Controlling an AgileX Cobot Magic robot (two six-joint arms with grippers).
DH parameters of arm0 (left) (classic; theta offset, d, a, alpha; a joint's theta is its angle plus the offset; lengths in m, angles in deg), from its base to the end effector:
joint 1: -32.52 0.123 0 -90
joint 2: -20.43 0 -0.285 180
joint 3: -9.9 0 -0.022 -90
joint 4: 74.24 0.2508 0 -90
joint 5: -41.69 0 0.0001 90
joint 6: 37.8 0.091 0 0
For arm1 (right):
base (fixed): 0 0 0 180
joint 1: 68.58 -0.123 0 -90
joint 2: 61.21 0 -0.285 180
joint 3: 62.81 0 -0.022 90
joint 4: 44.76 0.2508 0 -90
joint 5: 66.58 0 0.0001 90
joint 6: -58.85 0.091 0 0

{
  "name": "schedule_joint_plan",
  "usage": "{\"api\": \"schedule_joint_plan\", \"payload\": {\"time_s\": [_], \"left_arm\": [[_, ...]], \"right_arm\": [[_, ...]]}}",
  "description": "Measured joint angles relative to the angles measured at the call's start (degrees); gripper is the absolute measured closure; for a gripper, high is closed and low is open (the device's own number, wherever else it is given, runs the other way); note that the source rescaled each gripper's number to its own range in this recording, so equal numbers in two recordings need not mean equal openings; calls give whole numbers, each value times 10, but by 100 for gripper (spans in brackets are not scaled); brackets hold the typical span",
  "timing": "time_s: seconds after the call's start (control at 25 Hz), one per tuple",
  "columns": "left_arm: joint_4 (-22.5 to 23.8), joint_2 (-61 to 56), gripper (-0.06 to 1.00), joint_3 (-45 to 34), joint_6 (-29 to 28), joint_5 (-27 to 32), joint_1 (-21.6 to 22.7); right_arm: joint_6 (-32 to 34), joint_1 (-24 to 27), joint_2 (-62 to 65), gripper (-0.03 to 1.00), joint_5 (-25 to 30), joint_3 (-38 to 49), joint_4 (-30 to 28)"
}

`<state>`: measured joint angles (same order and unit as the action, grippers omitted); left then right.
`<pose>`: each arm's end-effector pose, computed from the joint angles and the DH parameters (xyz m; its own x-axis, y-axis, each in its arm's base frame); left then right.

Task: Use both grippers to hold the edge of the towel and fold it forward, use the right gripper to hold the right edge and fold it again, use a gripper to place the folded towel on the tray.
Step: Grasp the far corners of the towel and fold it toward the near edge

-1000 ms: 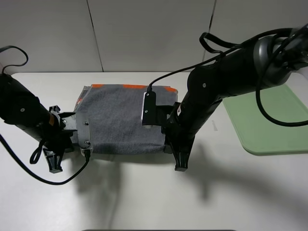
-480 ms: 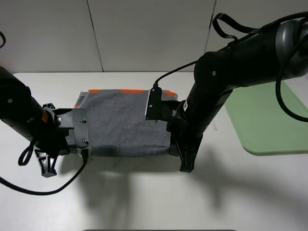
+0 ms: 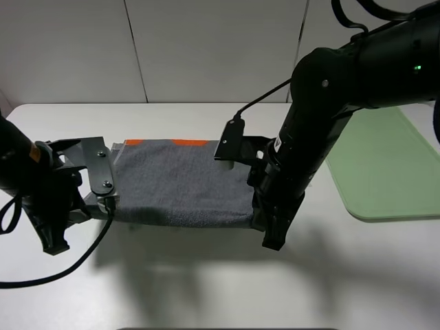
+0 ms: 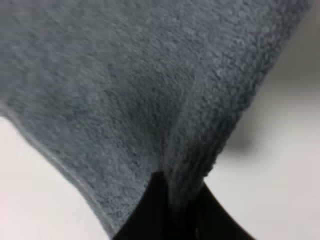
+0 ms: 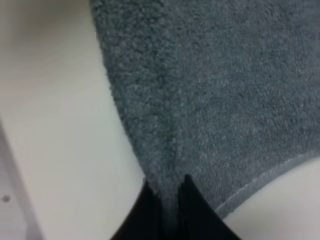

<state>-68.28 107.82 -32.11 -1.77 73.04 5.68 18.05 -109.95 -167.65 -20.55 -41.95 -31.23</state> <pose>0.2029 -0.0971 0.1798 -0.3480 0.9121 -0.2165 0.8811 0.3971 0.2567 0.2188 0.2131 0.1729 -0.2885 -0.9368 -0.1979 -0.9574 0.2790 0.0750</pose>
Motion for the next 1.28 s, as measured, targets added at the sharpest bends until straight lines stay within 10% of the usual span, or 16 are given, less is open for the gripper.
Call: {"api": "schedule_joint_plan", "payload": {"time_s": [0.76,1.28], "left_arm": [[-44,-159,94,0,0,114,-2],[-35,-64,94,0,30,-5,-2]], "right_arm": [[45,-2,100,97,93,-3,40],[45,-2,101,97,58,-3,-38]]}}
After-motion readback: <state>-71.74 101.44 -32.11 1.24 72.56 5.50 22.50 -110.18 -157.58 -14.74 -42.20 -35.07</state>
